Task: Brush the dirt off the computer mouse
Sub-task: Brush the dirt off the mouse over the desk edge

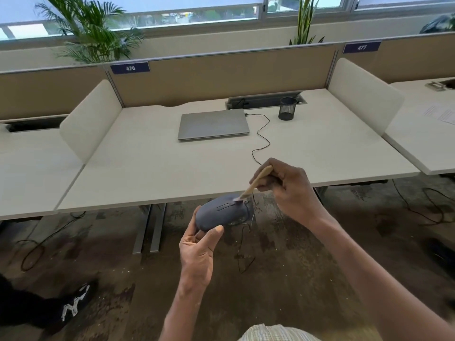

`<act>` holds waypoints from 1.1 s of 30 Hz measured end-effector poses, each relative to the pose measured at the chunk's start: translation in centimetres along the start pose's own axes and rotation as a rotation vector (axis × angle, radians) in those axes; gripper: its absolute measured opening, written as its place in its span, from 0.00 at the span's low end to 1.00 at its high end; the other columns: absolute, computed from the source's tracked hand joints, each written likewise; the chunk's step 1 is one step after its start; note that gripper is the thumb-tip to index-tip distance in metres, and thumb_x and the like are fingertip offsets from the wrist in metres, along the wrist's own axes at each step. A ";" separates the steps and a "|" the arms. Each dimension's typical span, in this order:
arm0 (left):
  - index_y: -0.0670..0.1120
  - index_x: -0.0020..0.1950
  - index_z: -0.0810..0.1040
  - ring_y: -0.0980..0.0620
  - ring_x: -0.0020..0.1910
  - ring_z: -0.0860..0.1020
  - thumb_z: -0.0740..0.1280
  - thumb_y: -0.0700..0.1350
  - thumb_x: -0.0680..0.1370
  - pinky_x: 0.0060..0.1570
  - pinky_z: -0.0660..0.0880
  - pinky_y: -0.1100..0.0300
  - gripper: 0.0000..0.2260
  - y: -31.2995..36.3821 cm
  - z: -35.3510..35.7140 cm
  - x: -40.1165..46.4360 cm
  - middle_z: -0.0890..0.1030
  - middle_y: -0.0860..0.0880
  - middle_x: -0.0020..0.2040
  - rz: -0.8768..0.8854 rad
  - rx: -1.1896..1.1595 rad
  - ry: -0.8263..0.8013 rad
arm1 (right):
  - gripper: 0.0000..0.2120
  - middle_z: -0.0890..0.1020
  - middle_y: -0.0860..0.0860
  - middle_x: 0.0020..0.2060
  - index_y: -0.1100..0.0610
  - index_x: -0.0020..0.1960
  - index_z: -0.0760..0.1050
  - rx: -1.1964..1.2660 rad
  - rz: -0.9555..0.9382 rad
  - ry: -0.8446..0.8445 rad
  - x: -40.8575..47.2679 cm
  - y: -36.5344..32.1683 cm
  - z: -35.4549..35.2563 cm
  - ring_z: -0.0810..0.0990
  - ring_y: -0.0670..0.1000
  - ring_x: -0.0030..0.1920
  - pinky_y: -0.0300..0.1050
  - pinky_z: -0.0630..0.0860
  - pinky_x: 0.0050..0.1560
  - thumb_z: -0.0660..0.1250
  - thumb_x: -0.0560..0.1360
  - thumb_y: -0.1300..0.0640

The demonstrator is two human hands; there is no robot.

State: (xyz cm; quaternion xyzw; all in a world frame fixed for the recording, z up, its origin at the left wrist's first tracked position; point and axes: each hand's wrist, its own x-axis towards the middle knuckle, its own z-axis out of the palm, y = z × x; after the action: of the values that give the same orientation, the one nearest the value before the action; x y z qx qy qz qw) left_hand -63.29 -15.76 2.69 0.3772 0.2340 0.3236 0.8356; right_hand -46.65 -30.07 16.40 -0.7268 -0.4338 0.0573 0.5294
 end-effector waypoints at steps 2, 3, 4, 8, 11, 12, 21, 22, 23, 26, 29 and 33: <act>0.46 0.70 0.78 0.47 0.55 0.86 0.85 0.37 0.60 0.49 0.84 0.60 0.39 0.1 -0.1 0.0 0.87 0.44 0.57 -0.005 -0.005 0.012 | 0.19 0.86 0.51 0.43 0.57 0.48 0.78 -0.006 0.034 -0.052 -0.5 0.4 -0.6 0.86 0.47 0.48 0.44 0.84 0.49 0.58 0.75 0.78; 0.46 0.70 0.78 0.47 0.55 0.86 0.84 0.35 0.62 0.49 0.84 0.60 0.37 0.2 -0.3 0.0 0.87 0.44 0.58 -0.009 -0.013 0.020 | 0.20 0.86 0.50 0.42 0.56 0.47 0.78 -0.005 0.039 -0.058 -0.6 0.5 -0.8 0.86 0.47 0.48 0.44 0.84 0.49 0.58 0.74 0.78; 0.45 0.70 0.78 0.47 0.56 0.86 0.82 0.32 0.66 0.49 0.84 0.60 0.34 0.3 -0.4 -0.1 0.86 0.43 0.59 -0.011 -0.023 0.022 | 0.19 0.86 0.50 0.42 0.57 0.47 0.78 0.004 0.032 -0.041 -0.5 0.5 -0.9 0.86 0.48 0.48 0.44 0.84 0.49 0.58 0.74 0.78; 0.45 0.70 0.79 0.47 0.56 0.87 0.86 0.37 0.61 0.48 0.84 0.60 0.38 0.5 -0.3 0.0 0.87 0.44 0.58 -0.001 -0.012 0.012 | 0.14 0.86 0.52 0.44 0.62 0.49 0.80 0.056 -0.012 0.042 0.1 -0.3 -0.2 0.86 0.48 0.49 0.45 0.84 0.51 0.61 0.76 0.77; 0.42 0.73 0.76 0.48 0.55 0.87 0.80 0.32 0.65 0.49 0.84 0.60 0.36 0.5 0.1 0.0 0.87 0.45 0.57 -0.001 -0.011 0.007 | 0.16 0.86 0.55 0.43 0.63 0.49 0.80 0.077 0.033 -0.030 -0.6 -0.3 -0.4 0.86 0.49 0.49 0.45 0.84 0.51 0.59 0.75 0.79; 0.42 0.74 0.75 0.48 0.55 0.87 0.78 0.30 0.68 0.49 0.84 0.60 0.35 0.4 0.0 0.0 0.87 0.45 0.56 -0.003 -0.010 0.001 | 0.18 0.85 0.56 0.43 0.62 0.48 0.79 0.100 0.054 -0.062 -0.8 -0.2 -0.7 0.86 0.50 0.49 0.45 0.84 0.50 0.57 0.74 0.80; 0.43 0.69 0.78 0.48 0.53 0.87 0.72 0.30 0.69 0.47 0.84 0.61 0.29 0.6 0.6 -0.1 0.88 0.46 0.54 0.013 -0.024 0.008 | 0.17 0.85 0.55 0.43 0.60 0.49 0.81 0.057 -0.029 0.029 -1.3 -0.4 -0.1 0.86 0.51 0.48 0.47 0.84 0.51 0.61 0.76 0.78; 0.44 0.69 0.78 0.48 0.53 0.87 0.72 0.30 0.69 0.47 0.84 0.61 0.28 0.6 0.6 0.0 0.88 0.46 0.54 0.016 -0.028 0.013 | 0.18 0.85 0.54 0.43 0.59 0.48 0.81 0.050 -0.024 0.003 -1.7 -0.3 -0.2 0.86 0.50 0.48 0.46 0.85 0.50 0.60 0.75 0.78; 0.44 0.69 0.78 0.48 0.53 0.87 0.72 0.30 0.69 0.46 0.84 0.61 0.28 0.7 0.5 0.0 0.88 0.46 0.54 0.020 -0.033 0.021 | 0.20 0.85 0.54 0.42 0.58 0.48 0.80 0.054 -0.014 -0.016 -1.9 -0.2 -0.3 0.86 0.50 0.48 0.45 0.85 0.49 0.59 0.73 0.79; 0.44 0.70 0.78 0.47 0.54 0.87 0.72 0.31 0.70 0.46 0.85 0.60 0.28 0.9 0.3 0.2 0.88 0.46 0.55 0.027 -0.047 0.031 | 0.21 0.86 0.52 0.42 0.57 0.48 0.81 0.094 -0.008 0.064 -2.0 -0.1 -0.4 0.86 0.49 0.48 0.45 0.85 0.48 0.59 0.73 0.79; 0.43 0.71 0.77 0.47 0.55 0.87 0.73 0.31 0.69 0.46 0.84 0.61 0.30 0.9 0.5 0.3 0.88 0.46 0.56 0.032 -0.048 0.036 | 0.14 0.86 0.51 0.44 0.59 0.51 0.82 0.083 -0.027 0.194 -2.1 0.0 -0.1 0.86 0.51 0.48 0.52 0.85 0.49 0.64 0.76 0.75; 0.40 0.72 0.76 0.47 0.54 0.87 0.73 0.31 0.69 0.47 0.84 0.61 0.30 0.9 0.9 0.6 0.88 0.45 0.55 0.040 -0.067 0.044 | 0.11 0.86 0.49 0.43 0.58 0.52 0.82 -0.014 -0.041 0.195 -4.4 0.6 1.2 0.86 0.51 0.41 0.56 0.84 0.38 0.69 0.76 0.72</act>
State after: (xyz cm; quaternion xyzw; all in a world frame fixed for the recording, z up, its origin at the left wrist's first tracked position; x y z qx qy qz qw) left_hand -62.67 -15.28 3.88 0.3465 0.2340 0.3563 0.8356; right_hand -49.65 -32.29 13.80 -0.7236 -0.3953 -0.0276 0.5651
